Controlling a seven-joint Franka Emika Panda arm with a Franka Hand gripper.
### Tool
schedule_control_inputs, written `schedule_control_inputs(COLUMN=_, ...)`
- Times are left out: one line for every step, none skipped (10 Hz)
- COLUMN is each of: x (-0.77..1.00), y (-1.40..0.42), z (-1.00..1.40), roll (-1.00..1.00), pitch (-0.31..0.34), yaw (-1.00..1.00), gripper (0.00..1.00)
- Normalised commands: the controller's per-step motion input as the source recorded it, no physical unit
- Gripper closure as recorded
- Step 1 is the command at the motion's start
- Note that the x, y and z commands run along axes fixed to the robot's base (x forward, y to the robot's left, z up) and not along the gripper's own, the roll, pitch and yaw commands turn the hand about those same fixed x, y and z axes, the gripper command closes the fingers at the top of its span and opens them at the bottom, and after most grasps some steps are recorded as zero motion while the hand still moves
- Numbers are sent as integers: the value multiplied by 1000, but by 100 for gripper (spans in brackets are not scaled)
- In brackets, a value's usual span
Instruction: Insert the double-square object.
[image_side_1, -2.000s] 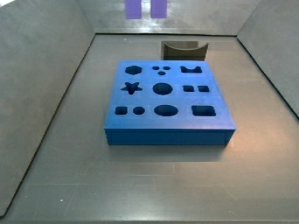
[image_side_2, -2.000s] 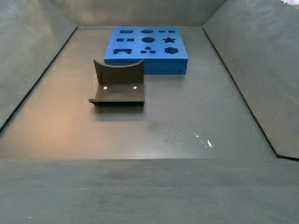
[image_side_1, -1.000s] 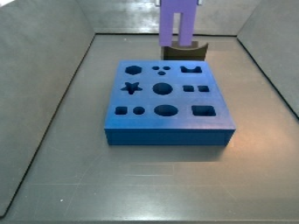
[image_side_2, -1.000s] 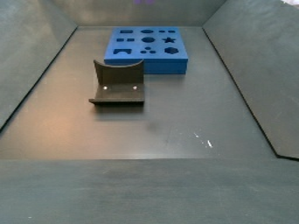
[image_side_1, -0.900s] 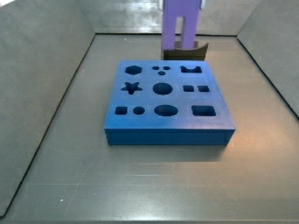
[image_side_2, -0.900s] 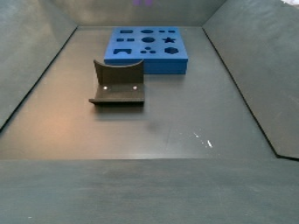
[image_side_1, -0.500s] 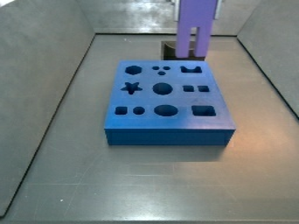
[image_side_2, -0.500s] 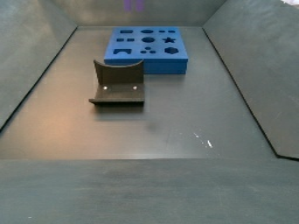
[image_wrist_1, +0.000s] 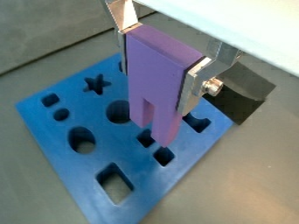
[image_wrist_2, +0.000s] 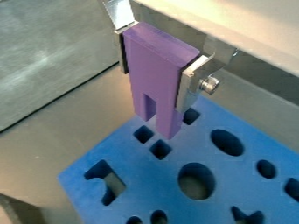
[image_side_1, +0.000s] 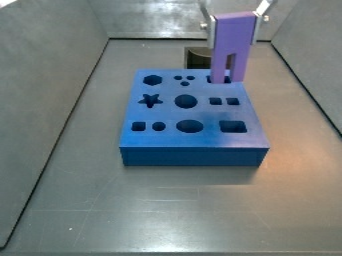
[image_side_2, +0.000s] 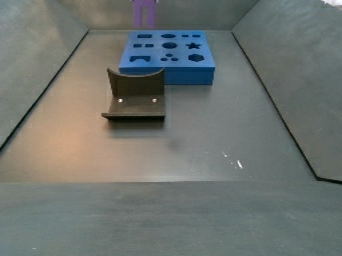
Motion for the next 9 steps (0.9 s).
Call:
schedule_control_inputs(x=774, y=0, z=-789, roll=147, pitch=123, yaw=-237, gripper=100)
schedule_control_inputs(x=640, y=0, z=-751, roll=127, pitch=116, yaw=-369, gripper=100)
schedule_control_inputs(x=374, y=0, z=-297, roll=24, pitch=127, yaw=-209, gripper=100)
schedule_control_inputs(x=117, y=0, z=0, roll=0, pitch=66, yaw=0, gripper=100)
schedule_control_inputs(x=0, y=0, z=0, roll=0, pitch=11, yaw=0, gripper=100)
schedule_control_inputs(x=0, y=97, z=-126, roll=109, pitch=19, yaw=0, gripper=100)
schedule_control_inputs(x=-60, y=80, z=-469, roll=189, pitch=0, yaw=0, gripper=100)
schedule_control_inputs(x=-351, y=40, z=-403, roll=94, pitch=-77, yaw=0, gripper=100)
schedule_control_inputs(x=-383, y=17, z=-237, roll=0, pitch=-60, yaw=0, gripper=100)
